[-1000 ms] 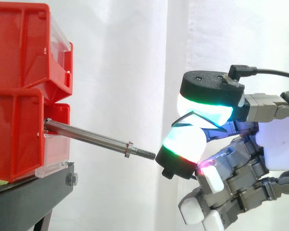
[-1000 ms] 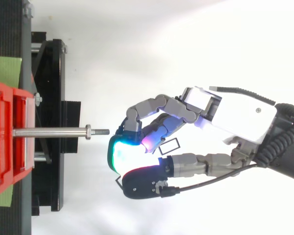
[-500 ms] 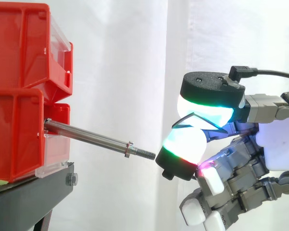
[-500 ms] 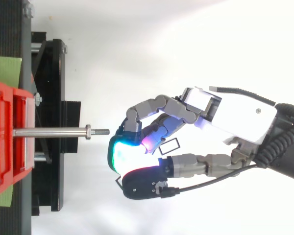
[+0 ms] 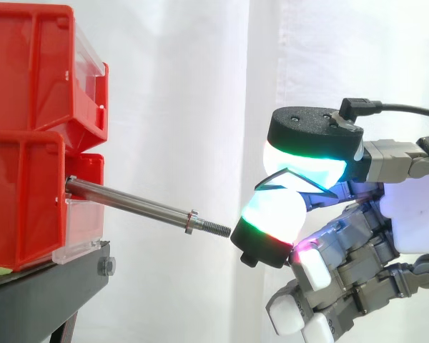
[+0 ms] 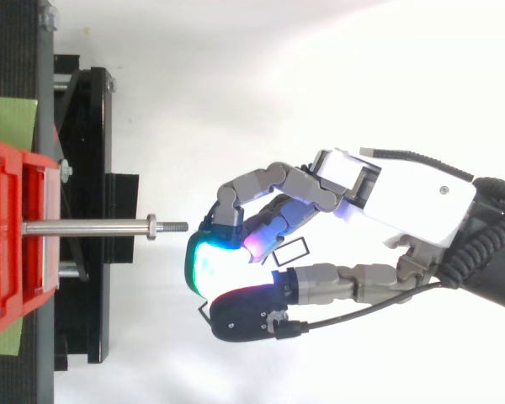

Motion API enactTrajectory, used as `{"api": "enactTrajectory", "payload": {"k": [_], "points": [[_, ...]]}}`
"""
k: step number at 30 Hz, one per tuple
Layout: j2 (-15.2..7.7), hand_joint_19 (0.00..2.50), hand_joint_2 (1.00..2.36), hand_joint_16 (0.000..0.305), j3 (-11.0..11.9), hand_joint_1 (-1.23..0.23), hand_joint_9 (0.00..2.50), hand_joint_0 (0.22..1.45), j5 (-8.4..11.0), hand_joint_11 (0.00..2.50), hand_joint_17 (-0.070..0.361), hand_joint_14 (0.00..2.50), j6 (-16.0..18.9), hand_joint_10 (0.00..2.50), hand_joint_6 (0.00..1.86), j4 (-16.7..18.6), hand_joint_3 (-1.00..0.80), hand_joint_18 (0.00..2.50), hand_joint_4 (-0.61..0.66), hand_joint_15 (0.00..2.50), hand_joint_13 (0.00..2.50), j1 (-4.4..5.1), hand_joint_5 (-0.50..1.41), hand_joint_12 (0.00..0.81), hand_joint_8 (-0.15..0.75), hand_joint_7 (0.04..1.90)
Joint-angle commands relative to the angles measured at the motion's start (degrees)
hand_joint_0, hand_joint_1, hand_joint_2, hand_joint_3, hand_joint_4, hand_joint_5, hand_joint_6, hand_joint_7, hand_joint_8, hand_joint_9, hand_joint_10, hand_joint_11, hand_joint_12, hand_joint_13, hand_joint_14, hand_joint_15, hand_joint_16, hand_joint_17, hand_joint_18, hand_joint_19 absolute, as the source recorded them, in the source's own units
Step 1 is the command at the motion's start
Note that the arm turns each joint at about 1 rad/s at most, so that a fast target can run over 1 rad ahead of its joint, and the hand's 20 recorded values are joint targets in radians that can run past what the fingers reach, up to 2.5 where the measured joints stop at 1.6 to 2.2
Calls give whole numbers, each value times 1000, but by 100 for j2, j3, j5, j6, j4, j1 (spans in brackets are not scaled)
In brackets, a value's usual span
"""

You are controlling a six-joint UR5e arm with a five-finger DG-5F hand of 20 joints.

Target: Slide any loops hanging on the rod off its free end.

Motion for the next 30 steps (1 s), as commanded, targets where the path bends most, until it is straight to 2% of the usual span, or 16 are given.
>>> {"api": "enactTrajectory", "payload": {"k": [1, 8, 20, 30], "points": [[1, 481, 1018, 58, 0, -718, 955, 606, -9, 658, 131, 18, 0, 24, 933, 0, -134, 674, 72, 465, 800, 0, -135, 380, 293, 1084], [1, 462, 1018, 54, 0, -748, 918, 626, -9, 670, 122, 21, 0, 26, 936, 0, -177, 593, 13, 474, 751, 0, -147, 348, 259, 1045], [1, 485, 1018, 53, 0, -719, 929, 630, -17, 672, 119, 19, 0, 26, 940, 0, -190, 588, 53, 468, 755, 0, -153, 353, 278, 1043], [1, 443, 1018, 53, 0, -706, 867, 626, 0, 388, 119, 17, 0, 18, 941, 0, -192, 560, 77, 369, 664, 0, -156, 370, 353, 1046]]}}
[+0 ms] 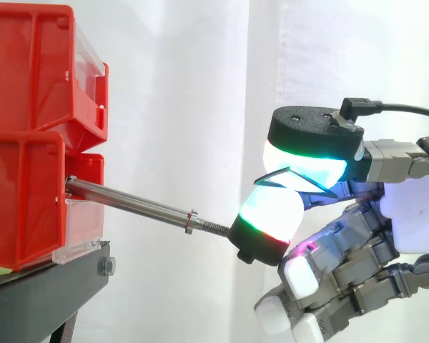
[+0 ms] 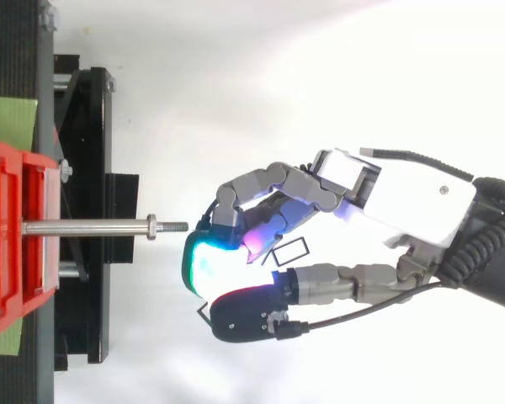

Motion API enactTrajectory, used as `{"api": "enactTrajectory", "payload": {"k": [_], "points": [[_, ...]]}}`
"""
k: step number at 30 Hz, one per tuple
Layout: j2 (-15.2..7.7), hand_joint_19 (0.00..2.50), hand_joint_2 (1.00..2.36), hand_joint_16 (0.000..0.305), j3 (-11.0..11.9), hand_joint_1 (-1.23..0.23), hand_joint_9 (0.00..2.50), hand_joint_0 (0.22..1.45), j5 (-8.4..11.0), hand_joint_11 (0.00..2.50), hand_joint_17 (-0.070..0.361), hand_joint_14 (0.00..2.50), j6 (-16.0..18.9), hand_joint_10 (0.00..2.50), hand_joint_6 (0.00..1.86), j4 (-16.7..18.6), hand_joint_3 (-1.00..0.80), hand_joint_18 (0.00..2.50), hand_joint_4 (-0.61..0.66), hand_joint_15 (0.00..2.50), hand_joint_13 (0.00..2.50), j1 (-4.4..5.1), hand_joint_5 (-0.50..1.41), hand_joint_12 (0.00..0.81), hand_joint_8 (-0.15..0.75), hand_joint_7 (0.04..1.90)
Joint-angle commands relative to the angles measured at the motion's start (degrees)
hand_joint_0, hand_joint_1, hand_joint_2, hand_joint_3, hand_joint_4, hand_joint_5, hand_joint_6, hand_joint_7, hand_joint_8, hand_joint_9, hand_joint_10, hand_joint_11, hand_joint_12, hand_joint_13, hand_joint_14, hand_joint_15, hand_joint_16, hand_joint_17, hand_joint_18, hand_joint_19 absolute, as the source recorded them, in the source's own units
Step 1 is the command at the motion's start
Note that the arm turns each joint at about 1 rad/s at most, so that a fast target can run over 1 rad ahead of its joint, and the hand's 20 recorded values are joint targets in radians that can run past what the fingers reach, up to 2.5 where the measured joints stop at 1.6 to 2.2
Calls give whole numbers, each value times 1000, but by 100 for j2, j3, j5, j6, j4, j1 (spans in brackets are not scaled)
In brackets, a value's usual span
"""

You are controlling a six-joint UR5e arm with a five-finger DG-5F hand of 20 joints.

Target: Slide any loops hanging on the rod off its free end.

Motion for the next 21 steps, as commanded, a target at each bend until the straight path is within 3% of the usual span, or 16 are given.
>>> {"api": "enactTrajectory", "payload": {"k": [1, 11, 16, 21], "points": [[0, 446, 1019, 53, 1, -706, 866, 626, 1, 368, 119, 15, 0, 16, 941, 2, -193, 555, 76, 366, 654, 0, -156, 367, 361, 1042], [0, 367, 1018, 50, 1, -705, 913, 632, 1, 312, 112, 14, 0, 16, 944, 2, -190, 403, 53, 348, 620, 0, -154, 342, 382, 1012], [0, 337, 1018, 49, 1, -690, 792, 633, 1, 22, 111, 13, 0, 0, 945, 2, -207, 327, 57, 319, 553, 0, -159, 342, 336, 1006], [0, 335, 1018, 50, -8, -678, 705, 629, 1, 0, 113, 14, 0, 0, 945, -6, -210, 310, 60, 312, 532, 0, -162, 354, 297, 996]]}}
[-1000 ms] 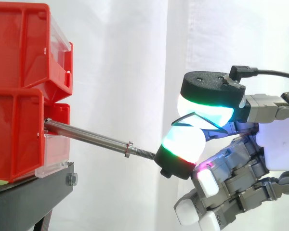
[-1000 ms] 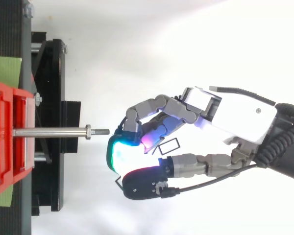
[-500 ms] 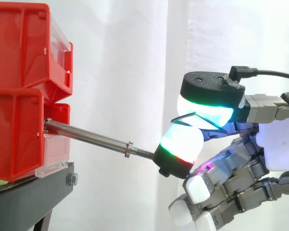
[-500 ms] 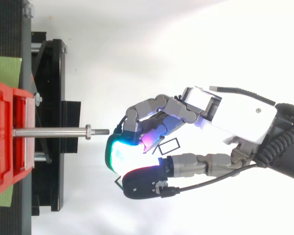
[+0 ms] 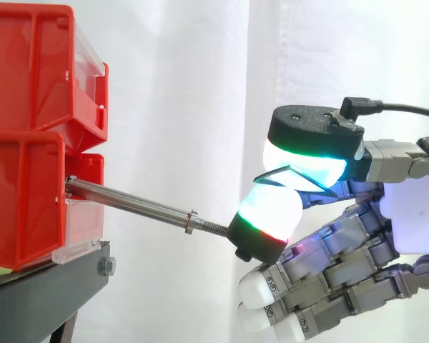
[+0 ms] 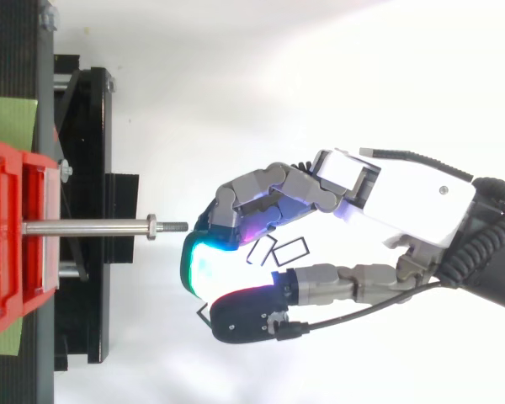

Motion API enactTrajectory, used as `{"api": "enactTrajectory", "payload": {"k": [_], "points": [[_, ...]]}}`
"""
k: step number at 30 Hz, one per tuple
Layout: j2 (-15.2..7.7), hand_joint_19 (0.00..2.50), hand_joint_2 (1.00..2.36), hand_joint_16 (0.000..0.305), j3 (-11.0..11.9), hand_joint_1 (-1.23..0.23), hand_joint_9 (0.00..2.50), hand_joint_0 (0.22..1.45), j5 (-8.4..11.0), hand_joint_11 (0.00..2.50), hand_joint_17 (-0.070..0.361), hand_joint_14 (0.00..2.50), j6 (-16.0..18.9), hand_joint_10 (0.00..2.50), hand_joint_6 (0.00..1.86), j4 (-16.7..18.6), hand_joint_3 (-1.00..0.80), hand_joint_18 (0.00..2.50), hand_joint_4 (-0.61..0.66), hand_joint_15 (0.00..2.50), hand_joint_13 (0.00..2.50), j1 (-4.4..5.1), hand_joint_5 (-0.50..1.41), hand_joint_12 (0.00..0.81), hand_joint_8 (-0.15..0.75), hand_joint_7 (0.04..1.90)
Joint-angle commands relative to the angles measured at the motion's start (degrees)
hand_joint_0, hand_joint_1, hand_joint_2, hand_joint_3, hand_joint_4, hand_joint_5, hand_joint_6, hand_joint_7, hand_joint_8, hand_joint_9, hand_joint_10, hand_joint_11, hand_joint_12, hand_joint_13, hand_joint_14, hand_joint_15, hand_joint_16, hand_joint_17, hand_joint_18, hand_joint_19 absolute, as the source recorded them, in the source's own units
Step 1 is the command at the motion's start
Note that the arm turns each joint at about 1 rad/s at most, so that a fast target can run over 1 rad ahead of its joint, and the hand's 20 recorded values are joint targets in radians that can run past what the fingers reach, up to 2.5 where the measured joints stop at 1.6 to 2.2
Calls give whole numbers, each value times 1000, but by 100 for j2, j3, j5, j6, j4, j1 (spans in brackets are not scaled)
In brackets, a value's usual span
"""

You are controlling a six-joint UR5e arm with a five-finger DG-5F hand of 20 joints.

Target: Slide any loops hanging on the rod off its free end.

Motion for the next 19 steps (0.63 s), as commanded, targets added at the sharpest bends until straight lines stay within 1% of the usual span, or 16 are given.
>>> {"api": "enactTrajectory", "payload": {"k": [1, 10, 12, 14, 16, 19], "points": [[2, 331, 1018, 50, 1, -676, 695, 629, -7, 0, 113, 14, 0, 0, 944, 1, -208, 308, 59, 310, 529, 0, -162, 354, 288, 1005], [2, 348, 1019, 51, 1, -663, 665, 628, 2, 0, 115, 12, 0, 0, 947, 1, -209, 282, 65, 307, 494, 0, -166, 356, 263, 990], [2, 344, 1020, 51, 1, -659, 656, 627, 2, 0, 115, 12, 0, 0, 948, -8, -209, 282, 63, 306, 491, 0, -167, 356, 264, 979], [2, 327, 1019, 51, 1, -657, 625, 628, 2, 0, 114, 11, 0, 0, 948, 1, -210, 265, 62, 271, 434, 0, -168, 348, 285, 980], [2, 328, 1020, 51, 1, -643, 620, 628, 2, 0, 114, 10, 0, 0, 949, 1, -213, 263, 60, 253, 446, 0, -168, 341, 248, 973], [2, 328, 1020, 51, 1, -639, 605, 627, 2, 0, 114, 11, 0, 0, 952, 1, -214, 264, 56, 268, 451, -9, -170, 343, 247, 960]]}}
